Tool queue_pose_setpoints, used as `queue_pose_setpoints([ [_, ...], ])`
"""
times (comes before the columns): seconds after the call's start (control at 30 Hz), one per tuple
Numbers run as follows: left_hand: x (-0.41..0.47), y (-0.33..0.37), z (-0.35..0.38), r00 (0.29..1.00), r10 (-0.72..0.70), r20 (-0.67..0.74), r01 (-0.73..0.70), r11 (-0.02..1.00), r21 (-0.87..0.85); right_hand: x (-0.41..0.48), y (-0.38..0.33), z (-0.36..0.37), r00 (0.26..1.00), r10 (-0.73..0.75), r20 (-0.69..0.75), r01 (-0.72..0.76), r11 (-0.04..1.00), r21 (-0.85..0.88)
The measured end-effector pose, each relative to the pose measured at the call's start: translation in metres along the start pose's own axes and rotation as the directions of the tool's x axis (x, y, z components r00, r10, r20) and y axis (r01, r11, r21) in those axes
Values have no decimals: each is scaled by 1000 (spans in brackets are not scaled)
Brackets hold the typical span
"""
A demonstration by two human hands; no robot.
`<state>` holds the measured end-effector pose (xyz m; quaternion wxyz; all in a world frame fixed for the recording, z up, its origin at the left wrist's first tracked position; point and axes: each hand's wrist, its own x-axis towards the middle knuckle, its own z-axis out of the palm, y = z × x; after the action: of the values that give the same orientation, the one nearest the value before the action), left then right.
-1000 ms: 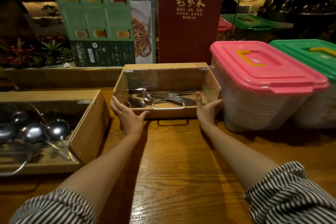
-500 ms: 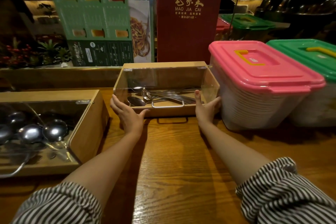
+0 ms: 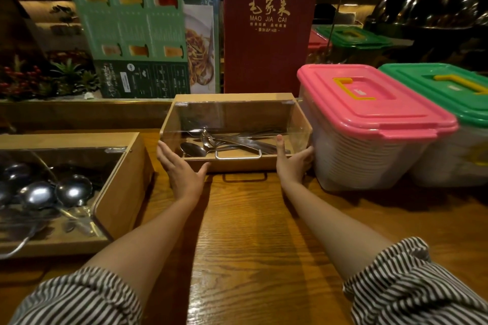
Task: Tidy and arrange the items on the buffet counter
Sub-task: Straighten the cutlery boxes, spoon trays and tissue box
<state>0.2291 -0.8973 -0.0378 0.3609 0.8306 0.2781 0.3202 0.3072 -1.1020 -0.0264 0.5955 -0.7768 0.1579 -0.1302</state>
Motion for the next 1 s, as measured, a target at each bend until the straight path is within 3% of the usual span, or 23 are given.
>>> queue_pose_setpoints([
  [0.23,-9,1,-12,999,21,32,-18,997,-69,-28,8,7,1000,-28,-8,27,991,-127],
  [0.5,-27,-4,-53,987,151,58,-137,971,-194,-97,1,20,992,-122,-20,112,952,-283],
  [0.77,-33,0,-136,910,410,65,-363,862,-354,-202,-20,44,957,-285,60,290,914,-285],
  [1.0,-8,-24,-217,859,512,-3,-480,802,-355,-288,-47,78,872,-467,149,487,859,-156],
])
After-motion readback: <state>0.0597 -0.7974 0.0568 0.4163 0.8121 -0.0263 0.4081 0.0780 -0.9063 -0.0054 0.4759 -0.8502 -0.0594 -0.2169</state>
